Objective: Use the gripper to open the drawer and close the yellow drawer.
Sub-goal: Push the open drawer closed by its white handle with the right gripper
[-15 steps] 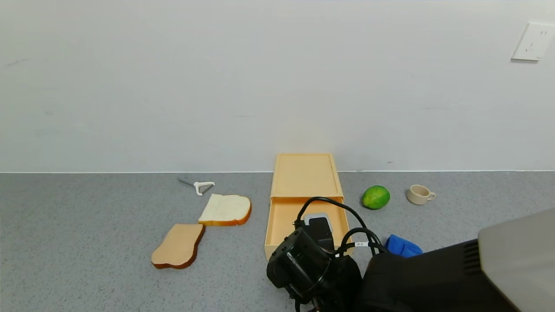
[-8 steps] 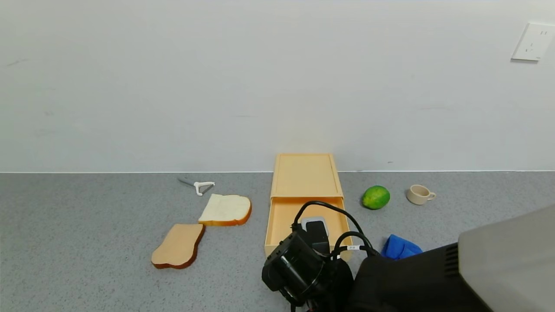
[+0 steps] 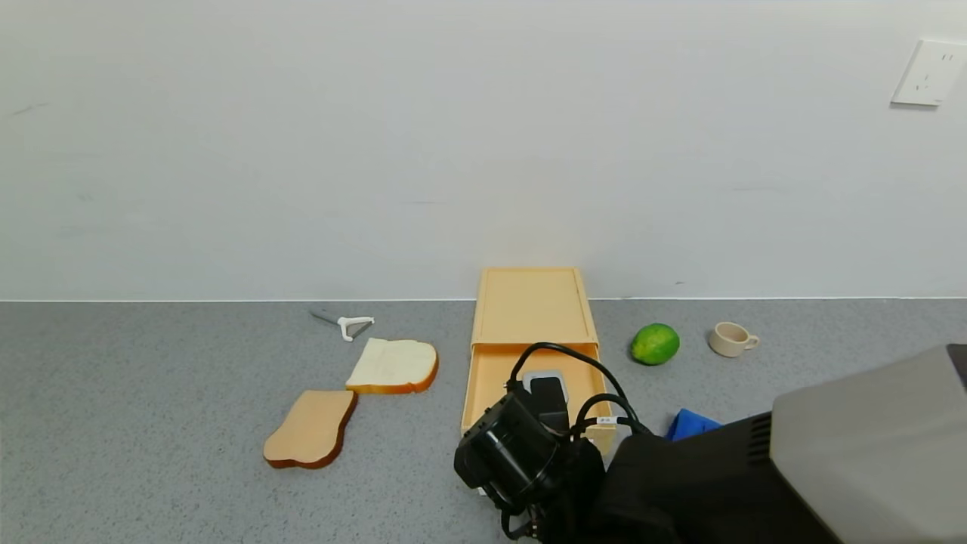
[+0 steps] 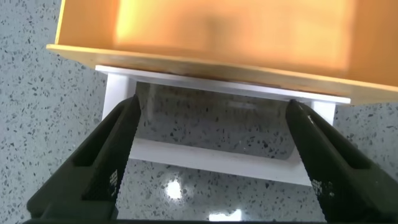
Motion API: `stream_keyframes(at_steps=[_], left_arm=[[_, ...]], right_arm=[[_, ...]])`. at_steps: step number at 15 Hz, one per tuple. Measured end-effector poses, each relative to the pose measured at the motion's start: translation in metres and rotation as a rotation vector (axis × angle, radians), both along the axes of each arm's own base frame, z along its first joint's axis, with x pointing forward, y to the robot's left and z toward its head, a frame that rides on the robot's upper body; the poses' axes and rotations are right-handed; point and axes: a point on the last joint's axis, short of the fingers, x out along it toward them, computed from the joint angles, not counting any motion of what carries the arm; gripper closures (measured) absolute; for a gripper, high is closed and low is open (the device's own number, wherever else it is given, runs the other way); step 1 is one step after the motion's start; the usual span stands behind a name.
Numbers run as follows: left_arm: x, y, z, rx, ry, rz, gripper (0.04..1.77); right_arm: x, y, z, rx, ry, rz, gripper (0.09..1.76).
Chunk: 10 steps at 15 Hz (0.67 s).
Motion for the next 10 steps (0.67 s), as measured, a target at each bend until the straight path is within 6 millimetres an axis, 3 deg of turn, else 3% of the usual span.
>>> stream_keyframes(at_steps=[10], left_arm=[[0.000, 0.000, 0.000, 0.000, 0.000, 0.000, 0.09]], right_arm=[[0.013, 0.005, 0.003, -0.003, -0.022, -0.002, 0.14]])
